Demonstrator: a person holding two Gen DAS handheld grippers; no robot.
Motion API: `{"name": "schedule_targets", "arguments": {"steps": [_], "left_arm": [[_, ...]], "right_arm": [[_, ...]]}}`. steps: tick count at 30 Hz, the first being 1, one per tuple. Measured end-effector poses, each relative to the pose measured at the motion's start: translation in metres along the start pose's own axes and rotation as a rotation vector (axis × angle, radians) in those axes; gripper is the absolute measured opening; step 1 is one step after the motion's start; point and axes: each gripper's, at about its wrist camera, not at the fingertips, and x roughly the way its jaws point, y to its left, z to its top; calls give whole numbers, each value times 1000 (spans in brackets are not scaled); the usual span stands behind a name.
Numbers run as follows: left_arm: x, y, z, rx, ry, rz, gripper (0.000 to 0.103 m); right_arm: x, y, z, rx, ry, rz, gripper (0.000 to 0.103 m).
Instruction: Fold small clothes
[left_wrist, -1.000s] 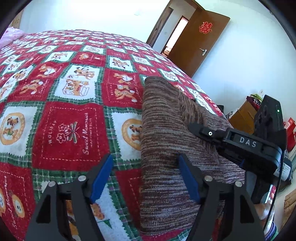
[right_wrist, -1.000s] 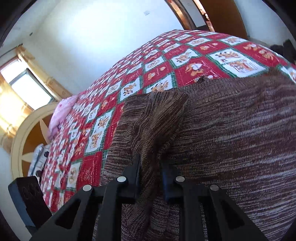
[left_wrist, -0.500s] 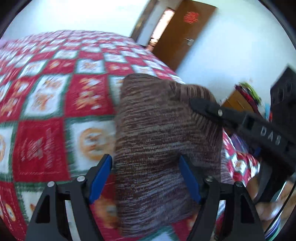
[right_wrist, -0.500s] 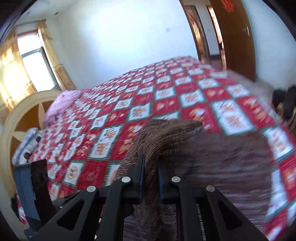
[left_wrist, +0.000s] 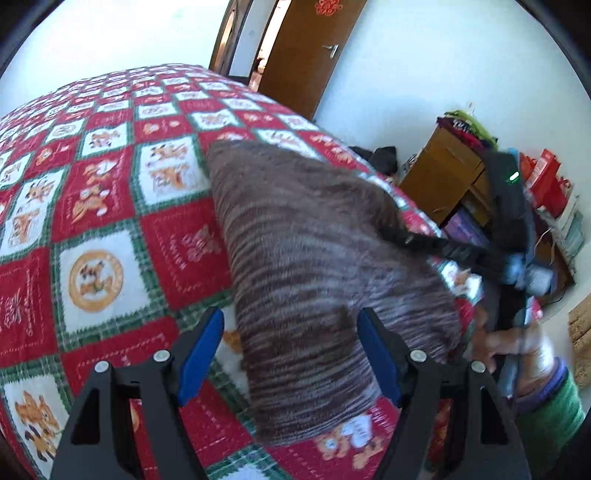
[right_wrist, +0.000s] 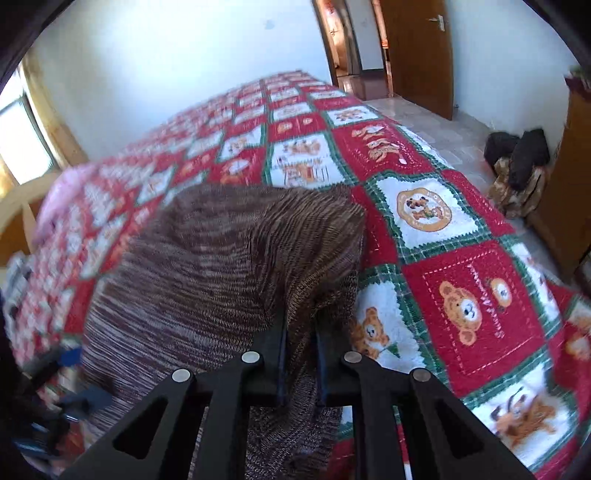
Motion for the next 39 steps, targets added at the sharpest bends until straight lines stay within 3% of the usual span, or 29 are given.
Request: {"name": "schedule_targets", "arguments": {"steps": [3, 8, 9, 10, 12, 16, 17, 18, 21, 24, 28, 30, 32, 34, 39], "left_arm": [[1, 4, -8, -2, 14, 29, 77], [-11, 15, -23, -27, -9, 21, 79], [-12, 18, -27, -39, -12, 16, 81], [-13, 19, -28, -53, -16, 11, 82], [-15, 24, -31, -93, -15, -13, 82], [-27, 24, -30, -113, -28, -24, 82], [-30, 24, -29, -106, -35, -13, 82], [-33, 24, -28, -98, -43, 0, 82], [-41, 28, -25, -84, -62, 31, 82], [-43, 35, -18, -87, -72, 44, 82], [-44, 40, 9, -94, -104, 32, 82], [-41, 38, 22, -86, -120, 29, 82], [-30, 35, 35, -83, -127, 31, 82], [-15, 32, 47, -94, -117, 29, 82], [27, 30, 55, -156, -61, 50, 82]], "right_arm": [[-11, -9, -1, 49, 15, 8, 17], [-70, -6, -27, 83, -53, 21, 17], [-77, -2, -33, 88, -52, 40, 23], [-84, 2, -41, 90, -43, 57, 41], [-89, 12, -54, 69, -27, 43, 65], [-57, 26, -73, 28, 95, -40, 63], [-48, 28, -74, 31, 120, -40, 55], [-40, 30, -77, 28, 149, -38, 30], [-38, 40, -81, -53, 177, -89, 22], [-40, 35, -85, -48, 244, -77, 17], [-55, 26, -83, -31, 269, -16, 18], [-69, 21, -70, -17, 202, 31, 20], [-80, 13, -50, 23, 120, 75, 33], [-77, 6, -27, 56, 53, 71, 63], [-35, -22, 28, 172, -16, 85, 63]]}}
